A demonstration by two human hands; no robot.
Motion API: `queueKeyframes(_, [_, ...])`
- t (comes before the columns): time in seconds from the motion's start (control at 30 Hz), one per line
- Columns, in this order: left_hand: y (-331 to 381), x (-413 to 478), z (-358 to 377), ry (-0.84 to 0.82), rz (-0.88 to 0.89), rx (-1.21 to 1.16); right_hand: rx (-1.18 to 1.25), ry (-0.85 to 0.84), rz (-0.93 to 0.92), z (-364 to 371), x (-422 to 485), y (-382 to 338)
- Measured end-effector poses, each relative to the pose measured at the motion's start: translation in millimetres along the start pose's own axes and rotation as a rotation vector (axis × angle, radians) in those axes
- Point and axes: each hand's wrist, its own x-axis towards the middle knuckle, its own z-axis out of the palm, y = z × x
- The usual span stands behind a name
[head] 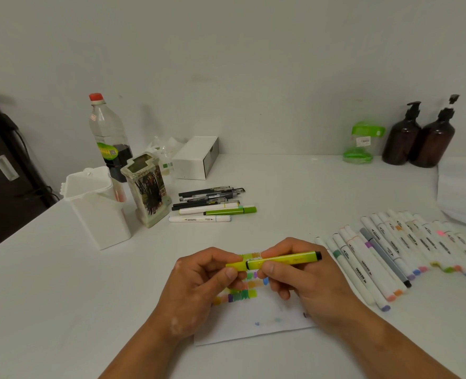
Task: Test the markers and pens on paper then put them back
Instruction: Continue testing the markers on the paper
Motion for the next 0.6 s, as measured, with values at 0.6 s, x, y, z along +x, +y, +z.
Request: queueKeyframes(0.6, [-9.4, 4.2, -7.0, 0.15, -0.01, 0.192, -0.257, 0.007, 0.043, -12.0, -0.1, -8.9])
